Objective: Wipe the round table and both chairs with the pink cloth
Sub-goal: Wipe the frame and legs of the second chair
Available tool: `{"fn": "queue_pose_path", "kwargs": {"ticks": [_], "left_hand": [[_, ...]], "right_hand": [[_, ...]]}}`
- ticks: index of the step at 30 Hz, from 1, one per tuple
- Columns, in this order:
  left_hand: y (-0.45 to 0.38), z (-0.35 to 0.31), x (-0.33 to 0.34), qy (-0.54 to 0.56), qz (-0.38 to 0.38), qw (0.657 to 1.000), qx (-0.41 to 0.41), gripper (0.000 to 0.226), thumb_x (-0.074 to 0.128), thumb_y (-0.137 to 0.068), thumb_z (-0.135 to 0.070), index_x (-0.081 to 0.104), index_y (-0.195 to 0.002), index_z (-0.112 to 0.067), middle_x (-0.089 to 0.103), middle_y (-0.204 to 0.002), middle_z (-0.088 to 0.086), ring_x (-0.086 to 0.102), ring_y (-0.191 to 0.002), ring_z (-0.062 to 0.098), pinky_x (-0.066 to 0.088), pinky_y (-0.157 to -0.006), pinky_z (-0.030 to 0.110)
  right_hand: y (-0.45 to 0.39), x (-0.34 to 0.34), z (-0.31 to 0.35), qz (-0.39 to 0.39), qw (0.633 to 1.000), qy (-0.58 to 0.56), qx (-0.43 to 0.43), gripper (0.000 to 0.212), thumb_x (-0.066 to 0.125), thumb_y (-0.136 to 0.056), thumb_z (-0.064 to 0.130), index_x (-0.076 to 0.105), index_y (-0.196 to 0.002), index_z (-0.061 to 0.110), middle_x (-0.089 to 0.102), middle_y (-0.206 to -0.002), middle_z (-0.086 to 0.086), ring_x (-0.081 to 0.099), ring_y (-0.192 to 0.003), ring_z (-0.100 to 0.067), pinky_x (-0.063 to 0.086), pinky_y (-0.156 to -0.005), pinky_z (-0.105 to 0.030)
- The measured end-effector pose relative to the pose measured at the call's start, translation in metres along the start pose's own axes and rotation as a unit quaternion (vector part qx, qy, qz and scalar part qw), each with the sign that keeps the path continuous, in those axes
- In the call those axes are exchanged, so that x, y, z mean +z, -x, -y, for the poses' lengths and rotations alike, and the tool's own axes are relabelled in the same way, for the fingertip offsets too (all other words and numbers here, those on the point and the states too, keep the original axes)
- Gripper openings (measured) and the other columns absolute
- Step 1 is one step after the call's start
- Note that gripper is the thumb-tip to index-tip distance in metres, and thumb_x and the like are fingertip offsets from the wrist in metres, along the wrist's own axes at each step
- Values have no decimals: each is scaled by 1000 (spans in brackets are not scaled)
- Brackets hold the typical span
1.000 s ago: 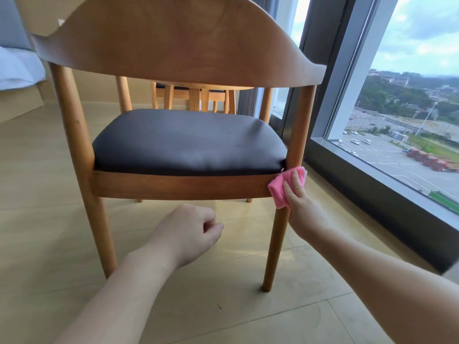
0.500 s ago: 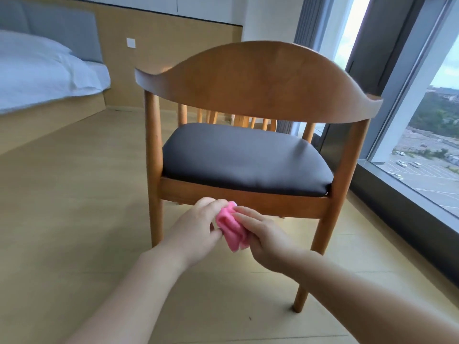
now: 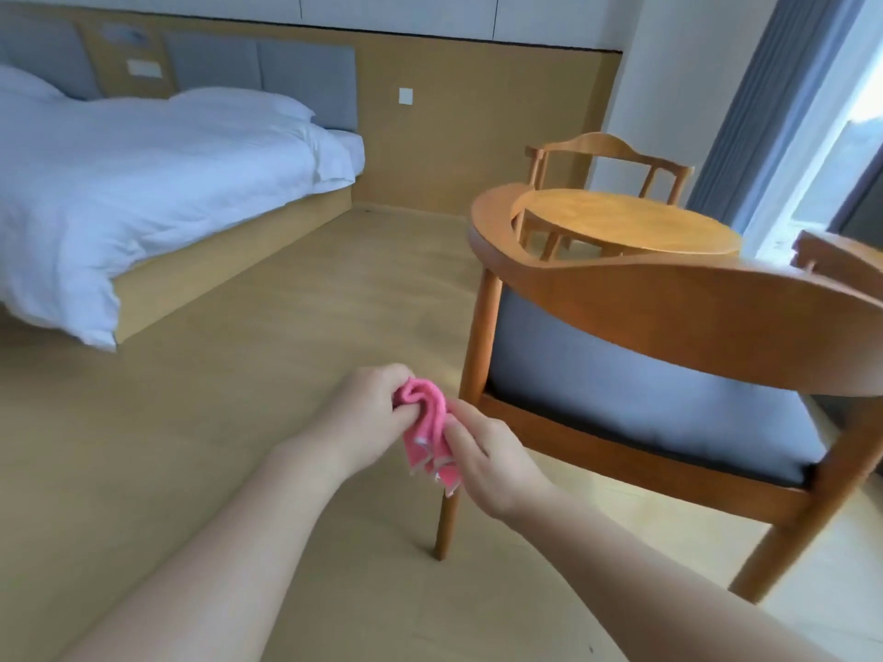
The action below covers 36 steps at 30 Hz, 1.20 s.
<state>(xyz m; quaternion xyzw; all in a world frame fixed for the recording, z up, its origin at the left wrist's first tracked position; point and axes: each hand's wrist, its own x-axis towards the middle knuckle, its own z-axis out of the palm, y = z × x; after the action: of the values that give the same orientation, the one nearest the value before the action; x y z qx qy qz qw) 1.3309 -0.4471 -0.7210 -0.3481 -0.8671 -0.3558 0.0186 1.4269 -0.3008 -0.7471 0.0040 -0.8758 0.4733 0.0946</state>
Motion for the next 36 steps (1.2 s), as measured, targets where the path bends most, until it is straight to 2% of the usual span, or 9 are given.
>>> {"fn": "queue_pose_path", "kwargs": {"ticks": [4,9,12,15,19,23,27,31,36], "left_hand": [[-14,-24,-101,-29,16,998,-58,19,66,-82,-30,54,-68,-26,58,-62,-8,53,-59,10,41,-54,30],[-58,-83,-257,-52,32,994,-94,26,67,-80,-42,53,-71,-21,57,-62,-6,54,-61,12,41,-55,30],[-89,-127,-352,-44,32,994,-96,34,66,-80,-46,50,-70,-17,56,-62,-3,50,-58,13,38,-53,30],[-118,-169,-436,-15,58,995,-82,36,66,-80,-48,50,-70,-17,56,-62,-4,47,-54,10,36,-50,27],[-147,-207,-509,27,81,995,-46,28,69,-82,-42,50,-73,-23,58,-68,-6,50,-59,9,39,-53,24],[-175,-224,-539,90,121,988,-12,19,70,-84,-24,53,-89,-29,68,-86,-9,62,-75,5,47,-64,21],[-215,-229,-531,113,135,984,15,13,66,-85,-16,61,-96,-22,68,-91,-3,63,-84,13,51,-75,31],[-264,-226,-515,83,134,987,16,9,63,-88,-20,61,-93,-13,65,-87,6,57,-77,18,49,-72,35],[-321,-207,-514,69,106,992,9,5,63,-89,-23,60,-91,-19,62,-79,-6,55,-71,10,44,-65,23]], "right_hand": [[-31,-9,93,33,999,-6,18,28,41,-91,57,56,-99,35,70,-79,2,66,-68,-12,56,-67,-38],[-88,-68,242,29,999,18,0,21,59,-89,36,58,-109,30,63,-82,14,58,-71,-2,48,-63,-19],[-119,-112,342,18,999,30,-8,20,65,-84,34,60,-101,25,61,-80,7,55,-69,-9,47,-63,-24],[-149,-153,426,-18,997,73,-8,2,60,-89,23,61,-89,24,60,-75,6,54,-69,-9,45,-60,-27],[-181,-197,500,-38,992,122,-15,17,52,-91,10,64,-95,22,62,-80,8,57,-73,-7,47,-64,-22],[-205,-227,529,-61,987,142,-38,22,52,-92,8,60,-90,29,59,-75,15,55,-70,1,43,-58,-13],[-232,-251,520,-83,985,145,-39,22,51,-92,7,65,-100,23,61,-82,18,56,-80,5,42,-64,-7],[-272,-276,498,-106,983,144,-52,23,53,-91,6,65,-105,20,59,-82,20,55,-81,8,40,-65,-5],[-335,-295,479,-102,983,137,-61,19,56,-90,6,65,-102,18,61,-80,14,56,-77,3,40,-64,-7]]}}
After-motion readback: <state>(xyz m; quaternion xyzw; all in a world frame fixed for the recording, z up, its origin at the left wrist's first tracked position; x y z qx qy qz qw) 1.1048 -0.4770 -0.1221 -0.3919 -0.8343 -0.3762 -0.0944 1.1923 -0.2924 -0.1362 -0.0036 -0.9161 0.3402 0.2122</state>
